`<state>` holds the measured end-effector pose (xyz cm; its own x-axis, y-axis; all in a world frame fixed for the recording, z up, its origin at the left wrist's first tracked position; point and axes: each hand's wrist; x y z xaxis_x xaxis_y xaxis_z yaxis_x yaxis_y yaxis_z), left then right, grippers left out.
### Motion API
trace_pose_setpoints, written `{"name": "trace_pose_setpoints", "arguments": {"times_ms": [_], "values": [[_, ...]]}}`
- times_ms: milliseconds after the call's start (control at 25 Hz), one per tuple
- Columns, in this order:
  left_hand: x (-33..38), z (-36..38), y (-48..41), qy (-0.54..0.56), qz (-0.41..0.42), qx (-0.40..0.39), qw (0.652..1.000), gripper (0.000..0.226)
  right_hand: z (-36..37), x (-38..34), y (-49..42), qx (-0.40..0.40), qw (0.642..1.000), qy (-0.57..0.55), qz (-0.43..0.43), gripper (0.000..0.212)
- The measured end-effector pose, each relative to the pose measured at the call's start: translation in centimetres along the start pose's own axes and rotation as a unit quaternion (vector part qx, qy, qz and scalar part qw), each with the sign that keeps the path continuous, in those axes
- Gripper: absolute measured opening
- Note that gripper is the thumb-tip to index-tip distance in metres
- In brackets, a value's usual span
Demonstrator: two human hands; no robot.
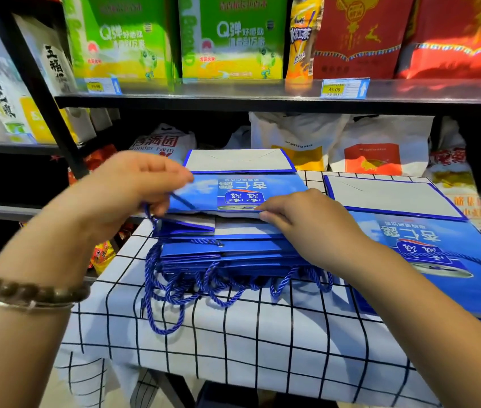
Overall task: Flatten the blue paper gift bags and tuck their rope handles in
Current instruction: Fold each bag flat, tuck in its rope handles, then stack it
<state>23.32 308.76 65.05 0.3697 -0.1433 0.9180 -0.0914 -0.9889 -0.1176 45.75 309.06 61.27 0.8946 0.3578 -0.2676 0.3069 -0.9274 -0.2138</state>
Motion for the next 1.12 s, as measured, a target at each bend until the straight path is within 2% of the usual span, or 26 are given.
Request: {"name": "trace_pose_setpoints", "arguments": {"times_ms": [80,160,200,280,400,480,560,640,680,800,840,920,1000,1120], "values": [[1.7,-0.8,0.6,0.135,0.026,-0.068,0.988,0.03,-0.2,-0.2,-0.1,0.005,1.0,0.024,-0.003,0.029],[2.9,-0.7,1.2,0.207,0.033,-0.14,0.968,0.046,0.0,-0.2,0.0,-0.018,1.0,0.014,-0.004,0.028],[3.2,-0.2,1.4,0.229,0.023,-0.149,0.962,0.047,0.1,-0.3,0.1,-0.031,0.999,-0.001,-0.011,0.029],[3.6,1.7,1.4,0.279,-0.021,-0.134,0.951,0.044,0.3,-0.6,0.3,-0.031,0.993,-0.107,-0.036,0.03],[4.3,4.4,0.8,0.399,-0.068,-0.129,0.905,0.045,0.5,-1.5,0.5,-0.048,0.929,-0.363,-0.054,0.038],[4.4,5.3,0.1,0.471,-0.081,-0.111,0.871,0.048,0.7,-2.5,0.8,-0.092,0.896,-0.43,-0.061,0.036],[4.3,5.8,-0.6,0.495,-0.09,-0.086,0.86,0.049,0.9,-3.5,1.1,-0.106,0.886,-0.447,-0.062,0.028],[4.3,5.9,-1.0,0.473,-0.088,-0.079,0.873,0.042,1.0,-3.9,1.1,-0.079,0.87,-0.485,-0.045,0.021],[4.1,5.8,-1.0,0.439,-0.079,-0.08,0.891,0.038,0.8,-3.7,1.0,-0.056,0.858,-0.51,-0.029,0.025],[2.8,5.2,-0.6,0.228,-0.027,-0.089,0.969,0.022,-0.4,-2.4,0.5,0.024,0.801,-0.596,0.051,0.03],[2.3,5.1,-0.3,0.145,-0.017,-0.099,0.984,0.018,-0.8,-1.7,0.1,0.057,0.79,-0.606,0.076,0.031],[1.6,5.1,0.5,0.018,-0.005,-0.145,0.989,0.012,-1.5,-0.5,-0.7,0.11,0.77,-0.619,0.108,0.032],[1.5,5.4,0.9,-0.045,0.006,-0.165,0.985,0.008,-1.8,0.3,-1.3,0.132,0.753,-0.631,0.128,0.033],[1.8,6.5,-0.1,-0.096,0.038,-0.108,0.989,0.013,-2.2,0.7,-1.3,0.12,0.735,-0.652,0.144,0.032]]}}
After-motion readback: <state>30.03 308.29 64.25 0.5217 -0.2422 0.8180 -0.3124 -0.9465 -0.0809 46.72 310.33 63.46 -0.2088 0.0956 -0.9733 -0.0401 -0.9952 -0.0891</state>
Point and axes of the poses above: each hand's wrist, its own y-axis away from the middle knuckle, its own z-axis out of the palm, x = y × z, and after that the axes turned 4 degrees about z, right-handed
